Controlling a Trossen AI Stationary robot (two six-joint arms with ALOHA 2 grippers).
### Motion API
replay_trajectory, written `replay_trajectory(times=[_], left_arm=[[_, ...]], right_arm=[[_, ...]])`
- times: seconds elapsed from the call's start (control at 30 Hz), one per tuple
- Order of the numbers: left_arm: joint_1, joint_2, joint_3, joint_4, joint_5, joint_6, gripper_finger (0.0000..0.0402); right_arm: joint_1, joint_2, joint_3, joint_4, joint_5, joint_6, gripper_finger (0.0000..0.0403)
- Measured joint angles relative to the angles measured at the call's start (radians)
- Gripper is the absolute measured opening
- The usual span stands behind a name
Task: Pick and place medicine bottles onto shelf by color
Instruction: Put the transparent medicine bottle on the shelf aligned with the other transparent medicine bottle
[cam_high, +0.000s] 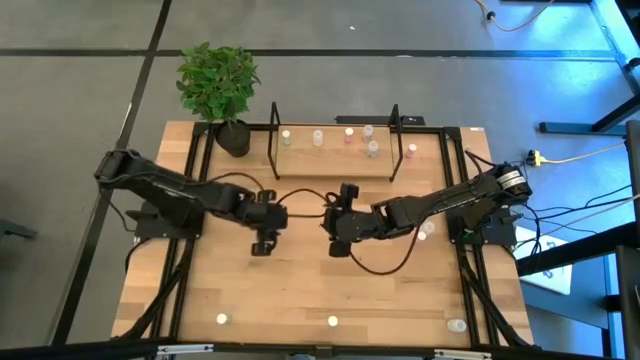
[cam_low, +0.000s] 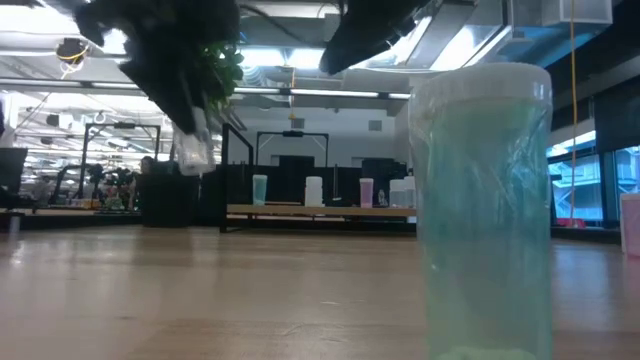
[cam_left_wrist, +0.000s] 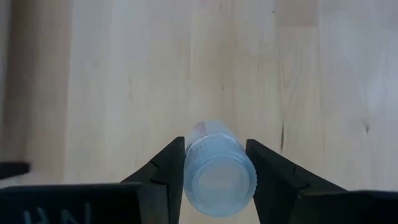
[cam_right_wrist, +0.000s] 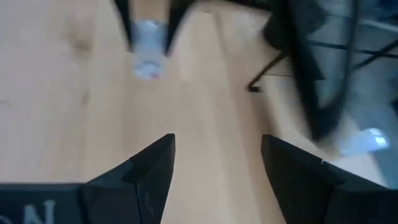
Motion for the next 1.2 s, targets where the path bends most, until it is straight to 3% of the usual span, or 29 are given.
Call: replay_trajectory(times=[0.3,0.43,0.67,1.2], left_arm=[[0.102,0.107,0.0,0.129,0.047,0.157,0.0131],[0.139,0.155,0.0,0.146,0.046,0.162,0.0131],[0.161,0.215,0.0,0.142,0.09,0.156,0.0131],[0.157,0.221,0.001,0.14,0.091,0.087,0.0131]], right_arm=[[0.0,0.0,0.0,-0.024,-0.231,0.0,0.0241],[0.0,0.0,0.0,-0.024,-0.284,-0.016,0.0241],[0.0,0.0,0.0,-0.027,-0.291,-0.025,0.0241],[0.001,0.0,0.0,-0.022,-0.291,-0.024,0.0241]])
